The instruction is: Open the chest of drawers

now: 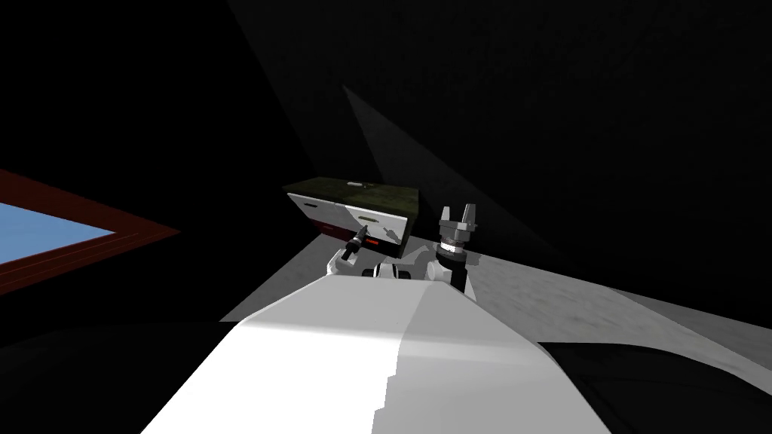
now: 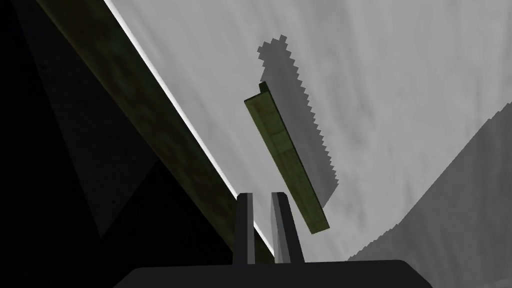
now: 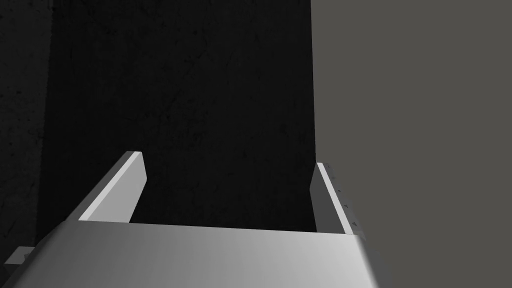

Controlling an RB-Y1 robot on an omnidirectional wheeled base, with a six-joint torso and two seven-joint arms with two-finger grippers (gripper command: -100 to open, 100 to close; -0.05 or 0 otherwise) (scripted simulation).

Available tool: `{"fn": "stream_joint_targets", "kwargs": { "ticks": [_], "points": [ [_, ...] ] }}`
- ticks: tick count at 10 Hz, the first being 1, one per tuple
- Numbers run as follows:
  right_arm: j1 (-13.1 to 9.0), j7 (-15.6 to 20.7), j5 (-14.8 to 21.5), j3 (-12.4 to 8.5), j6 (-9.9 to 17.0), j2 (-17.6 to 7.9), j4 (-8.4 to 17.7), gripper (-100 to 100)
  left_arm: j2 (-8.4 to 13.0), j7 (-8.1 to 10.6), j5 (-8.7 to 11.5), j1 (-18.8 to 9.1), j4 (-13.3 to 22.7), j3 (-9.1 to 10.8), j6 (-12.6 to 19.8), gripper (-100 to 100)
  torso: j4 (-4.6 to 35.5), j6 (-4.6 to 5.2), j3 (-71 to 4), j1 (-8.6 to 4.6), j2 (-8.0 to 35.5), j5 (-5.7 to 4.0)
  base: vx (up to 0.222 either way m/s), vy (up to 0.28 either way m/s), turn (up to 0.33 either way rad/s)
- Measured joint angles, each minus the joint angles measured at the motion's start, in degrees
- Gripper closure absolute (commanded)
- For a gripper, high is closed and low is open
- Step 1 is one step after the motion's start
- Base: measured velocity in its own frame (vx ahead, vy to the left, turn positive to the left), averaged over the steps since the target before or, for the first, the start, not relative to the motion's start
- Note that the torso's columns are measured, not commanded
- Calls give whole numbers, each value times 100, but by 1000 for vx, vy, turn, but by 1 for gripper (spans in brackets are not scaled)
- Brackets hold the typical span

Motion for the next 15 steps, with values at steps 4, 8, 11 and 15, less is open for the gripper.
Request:
{"fn": "stream_joint_targets", "kwargs": {
  "ticks": [4,8,11,15],
  "points": [
    [0,0,0,0,0,0,-1,0,-45,-26,1,-78,83,43,12,-100,25,-3,58,44,98,11,104,-43,-10],
    [-4,0,0,-1,1,-1,1,0,1,2,-4,-22,-35,-2,65,100,29,-2,66,40,108,10,-112,24,19],
    [-2,0,0,-1,1,-1,1,0,48,33,-7,39,-137,-43,112,-100,11,-1,23,23,35,6,-67,29,-1],
    [1,0,0,0,-1,0,-1,0,-19,-7,-2,-52,20,24,51,-100,17,-2,39,26,65,6,147,-46,-18]
  ]
}}
